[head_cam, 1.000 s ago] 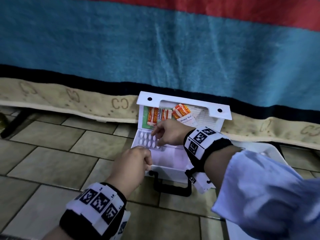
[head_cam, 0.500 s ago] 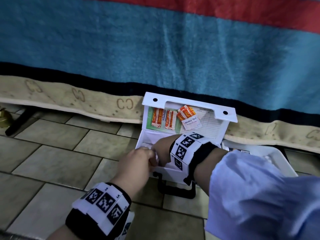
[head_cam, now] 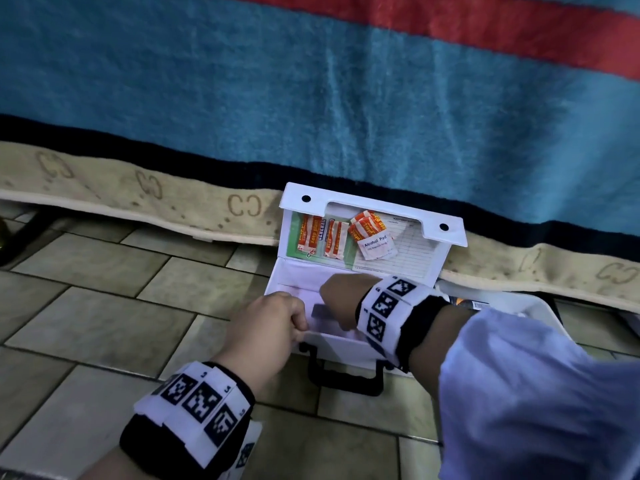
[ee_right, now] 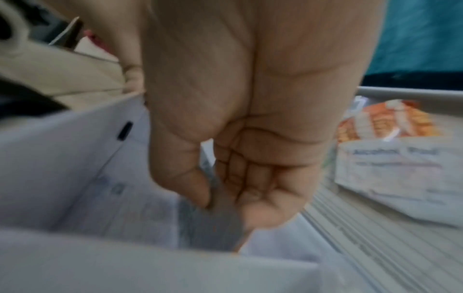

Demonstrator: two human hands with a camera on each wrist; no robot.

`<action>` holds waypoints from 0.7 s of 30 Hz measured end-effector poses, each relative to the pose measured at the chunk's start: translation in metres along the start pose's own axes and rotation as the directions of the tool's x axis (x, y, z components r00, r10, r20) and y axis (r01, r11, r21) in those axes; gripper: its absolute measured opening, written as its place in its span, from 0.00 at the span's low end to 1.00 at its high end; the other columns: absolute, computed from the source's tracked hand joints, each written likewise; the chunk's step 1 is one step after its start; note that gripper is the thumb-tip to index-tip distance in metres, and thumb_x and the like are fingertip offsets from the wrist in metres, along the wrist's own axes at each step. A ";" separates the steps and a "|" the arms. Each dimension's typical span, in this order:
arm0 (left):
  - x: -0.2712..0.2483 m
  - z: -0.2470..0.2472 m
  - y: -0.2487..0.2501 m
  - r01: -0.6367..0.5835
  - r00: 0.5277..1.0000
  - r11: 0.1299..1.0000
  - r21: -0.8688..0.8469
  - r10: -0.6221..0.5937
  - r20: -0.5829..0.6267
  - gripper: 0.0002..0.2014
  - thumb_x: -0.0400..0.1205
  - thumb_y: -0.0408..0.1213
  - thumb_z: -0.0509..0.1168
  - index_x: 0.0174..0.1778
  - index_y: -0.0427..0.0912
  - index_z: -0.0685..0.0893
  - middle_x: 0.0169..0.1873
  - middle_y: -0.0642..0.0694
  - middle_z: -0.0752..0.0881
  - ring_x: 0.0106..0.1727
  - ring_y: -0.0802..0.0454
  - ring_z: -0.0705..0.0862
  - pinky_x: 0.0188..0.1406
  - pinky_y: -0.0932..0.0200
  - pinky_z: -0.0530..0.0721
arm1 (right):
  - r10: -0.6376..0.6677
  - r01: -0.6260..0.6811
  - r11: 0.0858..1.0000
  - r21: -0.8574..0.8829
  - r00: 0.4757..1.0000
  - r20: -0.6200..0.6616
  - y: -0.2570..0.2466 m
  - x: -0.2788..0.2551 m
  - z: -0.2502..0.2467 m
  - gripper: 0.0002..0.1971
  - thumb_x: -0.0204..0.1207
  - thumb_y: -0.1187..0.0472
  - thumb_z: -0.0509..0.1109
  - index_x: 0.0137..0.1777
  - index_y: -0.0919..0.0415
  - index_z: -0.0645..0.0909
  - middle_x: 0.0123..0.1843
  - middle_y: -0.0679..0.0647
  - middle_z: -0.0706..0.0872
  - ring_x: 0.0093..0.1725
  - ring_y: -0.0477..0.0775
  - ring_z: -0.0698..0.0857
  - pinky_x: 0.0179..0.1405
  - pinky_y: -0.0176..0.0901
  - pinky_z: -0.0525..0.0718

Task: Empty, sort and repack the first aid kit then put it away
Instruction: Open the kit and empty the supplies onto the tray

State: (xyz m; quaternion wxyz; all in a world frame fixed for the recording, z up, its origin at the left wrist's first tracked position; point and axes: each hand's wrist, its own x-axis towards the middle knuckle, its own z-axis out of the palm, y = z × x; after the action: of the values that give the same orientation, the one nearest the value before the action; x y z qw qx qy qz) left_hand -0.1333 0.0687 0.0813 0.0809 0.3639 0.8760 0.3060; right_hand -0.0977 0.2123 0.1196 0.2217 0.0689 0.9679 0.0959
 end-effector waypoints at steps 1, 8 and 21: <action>0.000 0.000 -0.001 0.009 1.000 1.000 -0.008 -0.009 -0.001 0.19 0.70 0.28 0.70 0.22 0.55 0.73 0.32 0.57 0.81 0.41 0.53 0.84 0.41 0.60 0.82 | 0.026 -0.025 0.999 0.039 0.999 -0.039 0.004 -0.004 -0.004 0.16 0.83 0.56 0.58 0.34 0.62 0.71 0.33 0.53 0.74 0.32 0.56 0.76 0.28 0.40 0.73; 0.002 -0.002 0.001 0.049 0.998 0.999 0.010 -0.049 0.031 0.19 0.71 0.26 0.70 0.22 0.54 0.77 0.28 0.57 0.83 0.33 0.55 0.84 0.29 0.62 0.79 | 0.169 -0.062 0.928 0.368 0.949 -0.266 0.055 -0.091 -0.012 0.11 0.79 0.60 0.60 0.59 0.52 0.78 0.49 0.55 0.83 0.46 0.56 0.80 0.42 0.42 0.76; 0.004 -0.008 0.011 0.089 0.990 0.996 -0.003 -0.088 0.106 0.12 0.69 0.28 0.77 0.25 0.45 0.83 0.29 0.47 0.86 0.32 0.50 0.81 0.27 0.64 0.70 | 0.407 -0.321 0.854 0.409 0.903 -0.141 0.062 -0.247 0.119 0.05 0.73 0.52 0.66 0.43 0.42 0.83 0.32 0.31 0.75 0.37 0.27 0.73 0.42 0.21 0.69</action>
State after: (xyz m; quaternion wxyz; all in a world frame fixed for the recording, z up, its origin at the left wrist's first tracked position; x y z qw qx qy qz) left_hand -0.1331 0.0737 0.0945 0.1422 0.3401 0.8846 0.2857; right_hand 0.1807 0.2480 0.1311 0.0724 0.2818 0.9557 -0.0441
